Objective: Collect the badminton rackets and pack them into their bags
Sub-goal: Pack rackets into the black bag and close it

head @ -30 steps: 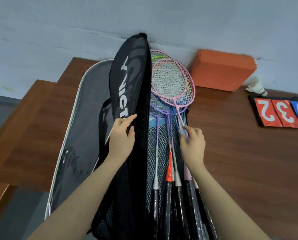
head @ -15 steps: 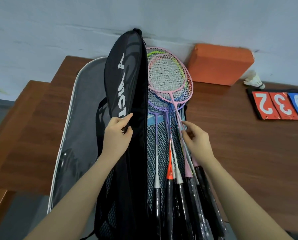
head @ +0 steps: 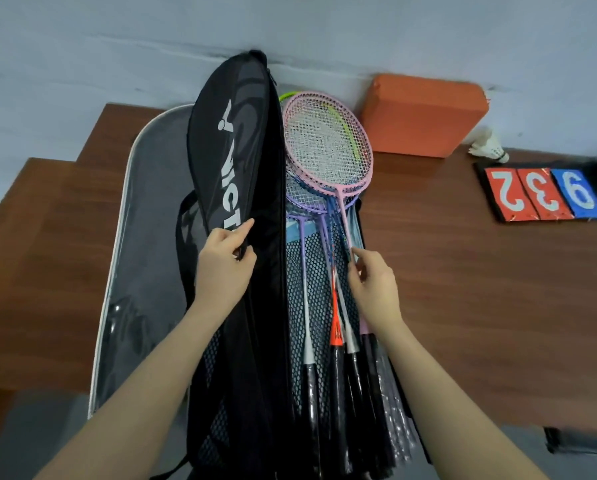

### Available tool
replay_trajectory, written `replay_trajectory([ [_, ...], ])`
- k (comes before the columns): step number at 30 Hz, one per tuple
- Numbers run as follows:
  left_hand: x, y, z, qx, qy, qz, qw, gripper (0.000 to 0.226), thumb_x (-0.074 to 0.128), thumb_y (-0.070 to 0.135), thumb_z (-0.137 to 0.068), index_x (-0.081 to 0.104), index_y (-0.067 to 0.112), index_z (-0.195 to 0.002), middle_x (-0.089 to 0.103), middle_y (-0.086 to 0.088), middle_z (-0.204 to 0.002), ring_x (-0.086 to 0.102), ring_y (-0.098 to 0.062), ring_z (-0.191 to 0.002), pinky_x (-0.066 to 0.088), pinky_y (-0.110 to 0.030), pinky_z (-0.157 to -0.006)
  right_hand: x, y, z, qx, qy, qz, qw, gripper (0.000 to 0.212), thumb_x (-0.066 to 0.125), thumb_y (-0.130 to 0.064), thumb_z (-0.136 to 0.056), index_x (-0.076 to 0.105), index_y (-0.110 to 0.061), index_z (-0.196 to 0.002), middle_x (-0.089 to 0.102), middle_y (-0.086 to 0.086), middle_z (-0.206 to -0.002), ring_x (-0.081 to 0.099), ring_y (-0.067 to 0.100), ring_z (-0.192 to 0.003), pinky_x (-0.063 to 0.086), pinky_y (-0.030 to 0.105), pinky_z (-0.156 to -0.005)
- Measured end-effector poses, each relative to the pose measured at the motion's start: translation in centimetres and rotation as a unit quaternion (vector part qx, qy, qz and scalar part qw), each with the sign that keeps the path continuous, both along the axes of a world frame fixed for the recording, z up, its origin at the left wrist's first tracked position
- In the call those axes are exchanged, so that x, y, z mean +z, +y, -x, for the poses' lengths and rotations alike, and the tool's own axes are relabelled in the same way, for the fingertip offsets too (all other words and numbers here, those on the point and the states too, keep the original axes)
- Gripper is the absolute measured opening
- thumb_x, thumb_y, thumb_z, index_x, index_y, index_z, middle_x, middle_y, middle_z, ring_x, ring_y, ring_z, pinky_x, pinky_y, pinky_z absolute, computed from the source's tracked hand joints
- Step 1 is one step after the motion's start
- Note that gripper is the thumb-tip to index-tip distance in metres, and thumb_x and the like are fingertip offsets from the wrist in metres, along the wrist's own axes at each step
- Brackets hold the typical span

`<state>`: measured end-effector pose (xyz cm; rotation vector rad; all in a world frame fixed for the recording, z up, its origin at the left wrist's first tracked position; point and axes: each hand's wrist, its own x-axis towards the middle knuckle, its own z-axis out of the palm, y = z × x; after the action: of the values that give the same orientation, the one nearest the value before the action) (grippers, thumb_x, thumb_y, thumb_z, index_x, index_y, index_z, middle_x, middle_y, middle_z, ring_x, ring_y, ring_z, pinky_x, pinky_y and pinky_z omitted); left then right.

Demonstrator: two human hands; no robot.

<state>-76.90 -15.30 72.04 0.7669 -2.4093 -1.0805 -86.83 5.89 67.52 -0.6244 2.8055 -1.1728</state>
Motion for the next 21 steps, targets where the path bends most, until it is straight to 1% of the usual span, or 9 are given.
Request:
replay_trajectory([
  [4, -0.3, -0.2, -0.2, 0.009, -0.009, -0.012, 1.0, 0.046, 0.059, 0.003, -0.085, 0.056, 0.021, -0.127, 0.049, -0.001, -0.086, 0.047, -0.008, -0.068, 0.033, 0.002, -0.07, 0.2, -0.5, 0.9, 0.003, 0.015, -0.034, 0.999, 0.028, 0.059, -0.012, -0.086, 0.059, -0.01, -0.114, 0.057, 0.008, -0.101, 0.056, 0.026, -0.09, 0.047, 0.042, -0.077],
  [6, -0.4, -0.3, -0.2, 0.017, -0.018, -0.021, 0.999, 0.046, 0.059, 0.005, -0.086, 0.055, 0.022, -0.128, 0.05, -0.002, -0.089, 0.048, -0.011, -0.07, 0.033, 0.002, -0.07, 0.0, -0.4, 1.1, 0.001, 0.019, -0.051, 0.999, 0.04, 0.064, -0.025, -0.085, 0.056, -0.012, -0.122, 0.058, 0.009, -0.107, 0.057, 0.028, -0.095, 0.047, 0.043, -0.08],
  [8, -0.5, -0.5, -0.3, 0.021, -0.023, -0.026, 0.999, 0.046, 0.058, 0.005, -0.086, 0.055, 0.023, -0.128, 0.051, -0.003, -0.091, 0.049, -0.012, -0.072, 0.033, 0.002, -0.07, 0.0, -0.6, 1.6, -0.013, -0.014, -0.054, 0.998, 0.053, 0.066, -0.036, -0.084, 0.049, -0.016, -0.131, 0.059, 0.007, -0.109, 0.058, 0.025, -0.093, 0.047, 0.044, -0.082],
  [10, -0.5, -0.6, -0.4, 0.02, -0.026, -0.022, 0.999, 0.046, 0.058, 0.005, -0.086, 0.055, 0.023, -0.129, 0.051, -0.003, -0.091, 0.048, -0.01, -0.072, 0.031, 0.003, -0.07, 0.1, -1.1, 2.1, -0.01, -0.035, -0.055, 0.998, 0.057, 0.065, -0.038, -0.085, 0.045, -0.019, -0.135, 0.06, 0.004, -0.103, 0.059, 0.023, -0.085, 0.049, 0.046, -0.081],
  [13, -0.3, -0.7, -0.6, 0.023, -0.032, -0.014, 0.999, 0.046, 0.057, 0.004, -0.087, 0.054, 0.022, -0.129, 0.048, 0.0, -0.089, 0.045, -0.005, -0.071, 0.03, 0.004, -0.07, 0.4, -1.8, 2.7, -0.001, -0.049, -0.04, 0.998, 0.055, 0.064, -0.032, -0.087, 0.043, -0.02, -0.136, 0.057, 0.003, -0.09, 0.056, 0.023, -0.079, 0.049, 0.041, -0.076],
  [15, -0.1, -0.8, -0.8, 0.026, -0.037, -0.011, 0.999, 0.046, 0.056, 0.004, -0.088, 0.053, 0.023, -0.129, 0.046, 0.001, -0.088, 0.045, -0.006, -0.071, 0.03, 0.003, -0.07, 0.6, -1.9, 3.1, 0.0, -0.073, -0.028, 0.997, 0.054, 0.064, -0.027, -0.087, 0.043, -0.02, -0.137, 0.056, 0.006, -0.091, 0.055, 0.024, -0.08, 0.046, 0.034, -0.072],
  [17, 0.0, -0.7, -0.8, 0.032, -0.041, -0.012, 0.999, 0.046, 0.055, 0.005, -0.088, 0.053, 0.024, -0.13, 0.046, 0.001, -0.088, 0.046, -0.009, -0.072, 0.031, -0.002, -0.069, 0.7, -1.9, 3.1, -0.004, -0.088, -0.011, 0.996, 0.052, 0.063, -0.019, -0.087, 0.045, -0.019, -0.136, 0.057, 0.009, -0.09, 0.054, 0.025, -0.079, 0.042, 0.029, -0.07],
  [19, 0.0, -0.4, -0.8, 0.038, -0.043, -0.014, 0.998, 0.046, 0.055, 0.005, -0.088, 0.052, 0.026, -0.13, 0.048, -0.001, -0.09, 0.049, -0.013, -0.076, 0.031, -0.008, -0.071, 0.8, -1.8, 3.0, 0.001, -0.097, 0.023, 0.995, 0.049, 0.06, -0.011, -0.088, 0.047, -0.018, -0.134, 0.057, 0.011, -0.079, 0.052, 0.023, -0.07, 0.037, 0.024, -0.063],
  [21, 0.1, -0.2, -0.8, 0.041, -0.04, -0.015, 0.998, 0.047, 0.054, 0.005, -0.089, 0.052, 0.026, -0.13, 0.048, -0.002, -0.091, 0.05, -0.016, -0.078, 0.032, -0.01, -0.072, 1.0, -1.8, 2.7, 0.016, -0.104, 0.057, 0.993, 0.049, 0.058, -0.007, -0.089, 0.048, -0.019, -0.135, 0.052, 0.014, -0.07, 0.044, 0.019, -0.06, 0.034, 0.021, -0.056],
])
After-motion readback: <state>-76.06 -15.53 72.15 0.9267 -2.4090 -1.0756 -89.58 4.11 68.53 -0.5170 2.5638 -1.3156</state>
